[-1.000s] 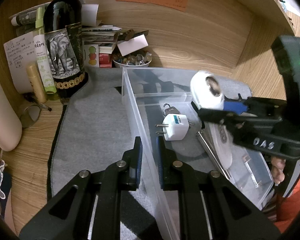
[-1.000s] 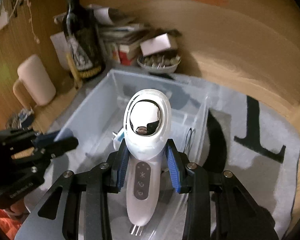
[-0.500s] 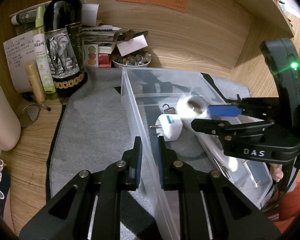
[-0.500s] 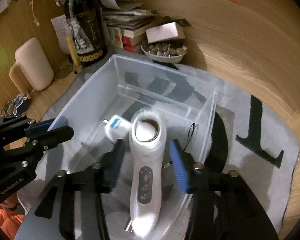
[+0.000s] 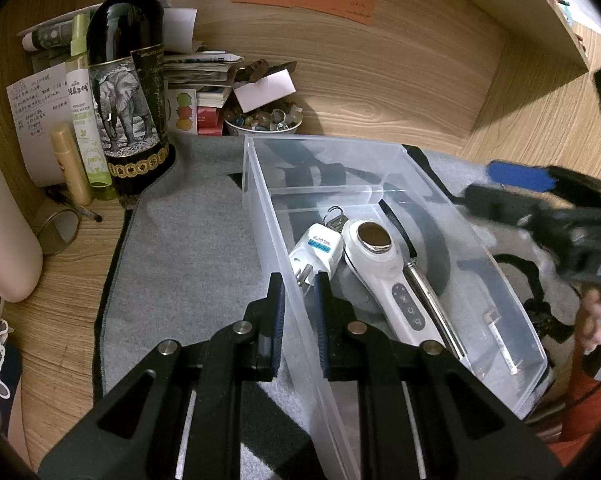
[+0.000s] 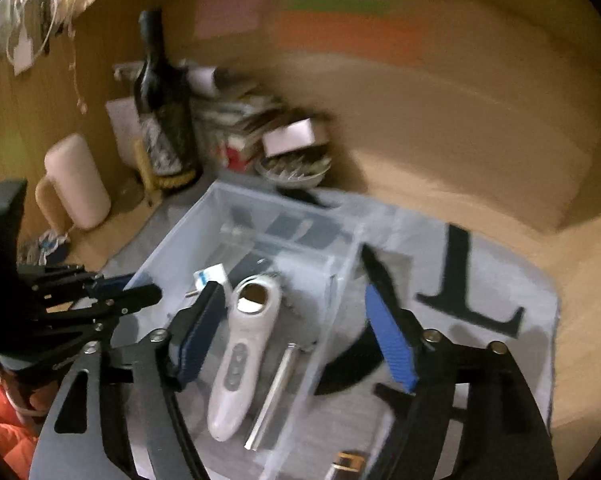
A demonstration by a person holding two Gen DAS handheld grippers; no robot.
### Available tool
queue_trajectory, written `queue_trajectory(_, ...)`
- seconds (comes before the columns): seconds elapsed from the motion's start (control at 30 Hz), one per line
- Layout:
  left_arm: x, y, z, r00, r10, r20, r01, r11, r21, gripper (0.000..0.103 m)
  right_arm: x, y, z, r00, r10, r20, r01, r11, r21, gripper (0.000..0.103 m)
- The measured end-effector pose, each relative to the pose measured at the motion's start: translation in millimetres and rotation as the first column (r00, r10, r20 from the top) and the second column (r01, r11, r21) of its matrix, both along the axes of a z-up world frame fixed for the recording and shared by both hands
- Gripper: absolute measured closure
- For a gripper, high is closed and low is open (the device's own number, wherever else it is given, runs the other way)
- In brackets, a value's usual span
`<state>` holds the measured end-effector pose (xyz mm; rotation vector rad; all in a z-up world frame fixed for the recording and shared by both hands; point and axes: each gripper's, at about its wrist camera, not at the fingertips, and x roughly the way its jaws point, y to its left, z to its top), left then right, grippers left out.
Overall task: Organize rigid objects
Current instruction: 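Move the right gripper down to the black round cap on the rug, then close the right gripper on the black round cap and lift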
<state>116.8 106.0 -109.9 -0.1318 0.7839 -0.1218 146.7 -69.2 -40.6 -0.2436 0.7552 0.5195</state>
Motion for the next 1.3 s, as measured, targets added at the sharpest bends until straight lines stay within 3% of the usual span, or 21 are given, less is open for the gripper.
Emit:
queue_trajectory(0.13, -1, 0, 0, 1.0, 0.0, 0.001, 0.0, 1.0, 0.003, 0.089, -8, -25, 14, 0.995, -0.086, 0.054, 0.085, 0.996, 0.015, 0.023)
queue_trajectory(0.4, -1, 1, 0, 1.0, -0.002, 0.001, 0.002, 1.0, 0.006, 0.089, -28, -92, 23, 0.947, -0.304, 0.1, 0.305, 0.952, 0.008, 0.022)
queue_trajectory(0.57, -2, 1, 0, 1.0, -0.003, -0.003, 0.003, 1.0, 0.0, 0.089, -44, -123, 5, 0.909, -0.413, 0.057, 0.415, 0.91, -0.023, 0.022)
queue_trajectory(0.9, -3, -5, 0, 1.0, 0.006, -0.015, -0.006, 0.999, 0.034, 0.089, -69, -152, -55, 0.88, -0.453, -0.141, 0.452, 0.891, -0.041, 0.024)
queue_trajectory(1.1, -5, -7, -1, 1.0, 0.014, -0.02, -0.013, 0.999, 0.049, 0.089, -79, -160, -72, 0.879, -0.422, -0.221, 0.427, 0.904, -0.028, 0.051)
queue_trajectory(1.3, -6, -9, -3, 1.0, 0.02, -0.023, -0.019, 0.998, 0.051, 0.089, -76, -154, -79, 0.898, -0.375, -0.229, 0.382, 0.924, -0.016, 0.072)
